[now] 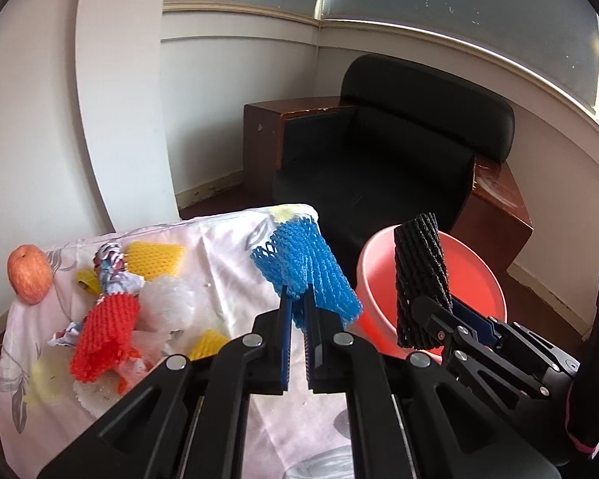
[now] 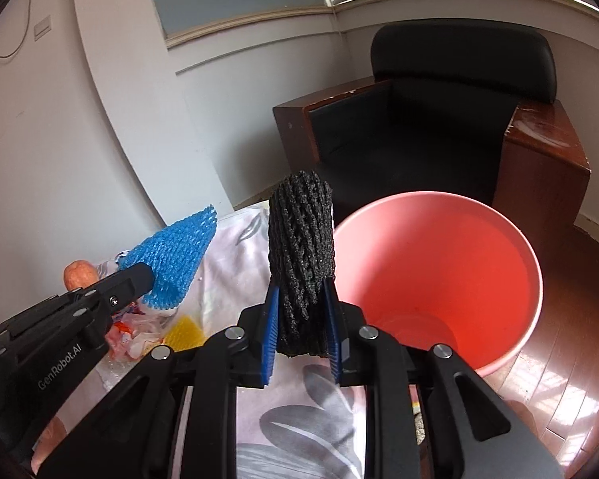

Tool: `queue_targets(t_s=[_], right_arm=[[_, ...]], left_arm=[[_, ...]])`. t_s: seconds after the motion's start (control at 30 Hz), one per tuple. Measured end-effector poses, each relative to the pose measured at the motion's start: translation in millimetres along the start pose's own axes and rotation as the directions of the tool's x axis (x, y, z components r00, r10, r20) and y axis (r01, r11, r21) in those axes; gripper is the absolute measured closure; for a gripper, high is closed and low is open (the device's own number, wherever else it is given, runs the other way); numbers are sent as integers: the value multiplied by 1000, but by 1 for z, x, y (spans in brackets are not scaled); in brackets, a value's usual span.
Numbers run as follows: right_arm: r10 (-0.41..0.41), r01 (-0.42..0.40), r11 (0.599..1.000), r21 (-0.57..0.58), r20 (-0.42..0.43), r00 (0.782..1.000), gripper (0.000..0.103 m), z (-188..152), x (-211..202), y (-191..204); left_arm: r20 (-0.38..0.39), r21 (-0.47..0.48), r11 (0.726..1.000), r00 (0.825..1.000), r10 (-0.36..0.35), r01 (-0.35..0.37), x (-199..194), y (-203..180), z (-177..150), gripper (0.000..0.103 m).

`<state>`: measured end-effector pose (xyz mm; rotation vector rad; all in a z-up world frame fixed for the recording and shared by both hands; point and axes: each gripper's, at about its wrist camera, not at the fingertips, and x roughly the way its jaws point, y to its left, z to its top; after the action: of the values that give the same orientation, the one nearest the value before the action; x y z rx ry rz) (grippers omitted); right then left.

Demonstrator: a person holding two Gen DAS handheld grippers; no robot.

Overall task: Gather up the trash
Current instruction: 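Carry the blue and black nets in both tools over the pink bucket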

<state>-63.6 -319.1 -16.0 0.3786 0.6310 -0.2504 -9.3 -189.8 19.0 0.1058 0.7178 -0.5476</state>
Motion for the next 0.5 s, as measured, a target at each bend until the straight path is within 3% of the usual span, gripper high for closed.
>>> queue_targets(t_s=[0.5], right_arm=[[-165,176,978,110,-98,981,81,-2,20,-80]], left_arm=[[-131,77,994,989,-69,79,63,-55,2,98]])
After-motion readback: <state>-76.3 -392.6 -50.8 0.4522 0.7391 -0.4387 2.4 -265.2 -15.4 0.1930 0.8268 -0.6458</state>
